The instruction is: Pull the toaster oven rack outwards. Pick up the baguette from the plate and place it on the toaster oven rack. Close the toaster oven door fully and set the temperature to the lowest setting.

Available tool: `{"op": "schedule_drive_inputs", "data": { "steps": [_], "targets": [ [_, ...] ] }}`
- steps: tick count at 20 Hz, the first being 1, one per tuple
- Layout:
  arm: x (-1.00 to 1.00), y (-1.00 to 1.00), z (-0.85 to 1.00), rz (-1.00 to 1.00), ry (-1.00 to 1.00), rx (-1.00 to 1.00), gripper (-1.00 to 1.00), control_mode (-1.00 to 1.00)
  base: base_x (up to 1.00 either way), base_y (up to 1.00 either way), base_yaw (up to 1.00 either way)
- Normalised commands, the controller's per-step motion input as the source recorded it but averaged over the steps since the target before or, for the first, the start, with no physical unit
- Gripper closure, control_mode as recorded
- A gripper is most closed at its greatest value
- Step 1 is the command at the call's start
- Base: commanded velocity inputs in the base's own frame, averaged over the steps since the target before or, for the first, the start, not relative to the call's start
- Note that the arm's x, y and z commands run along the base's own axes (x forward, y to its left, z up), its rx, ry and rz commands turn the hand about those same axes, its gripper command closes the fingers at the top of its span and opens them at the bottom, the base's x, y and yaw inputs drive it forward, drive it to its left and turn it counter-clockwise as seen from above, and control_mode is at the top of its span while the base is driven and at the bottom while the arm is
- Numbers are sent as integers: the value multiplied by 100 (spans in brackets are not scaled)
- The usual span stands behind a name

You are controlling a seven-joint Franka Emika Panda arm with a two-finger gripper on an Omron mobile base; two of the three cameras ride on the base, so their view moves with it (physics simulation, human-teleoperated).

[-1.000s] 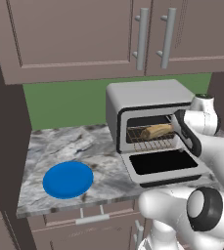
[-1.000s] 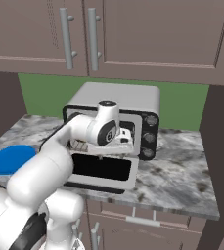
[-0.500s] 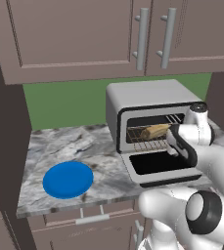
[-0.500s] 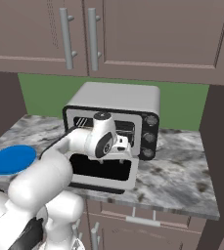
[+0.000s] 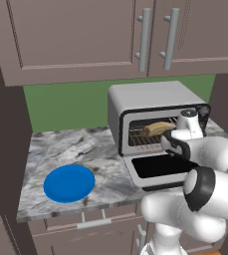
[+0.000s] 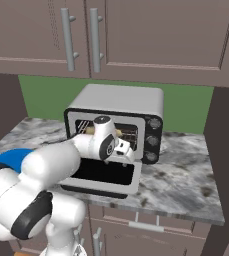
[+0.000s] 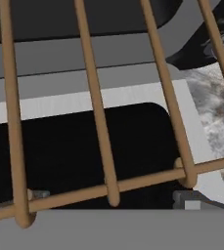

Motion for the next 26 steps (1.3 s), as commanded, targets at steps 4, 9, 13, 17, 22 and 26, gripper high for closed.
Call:
{"op": "schedule_drive_inputs", "data": {
  "steps": [4, 9, 13, 17, 22, 26],
  "targets": [
    [37, 0, -23, -22, -7, 0, -100, -100, 0, 0, 0],
    [29, -5, -2, -9, -1, 0, -100, -100, 0, 0, 0],
    [25, -4, 5, -2, 0, 0, -100, -100, 0, 0, 0],
    [19, -4, 8, 0, 0, 0, -100, -100, 0, 0, 0],
    [25, 0, 11, 0, 1, 0, -100, -100, 0, 0, 0],
    [36, 0, 18, 0, 2, -1, -100, -100, 0, 0, 0]
  ]
}}
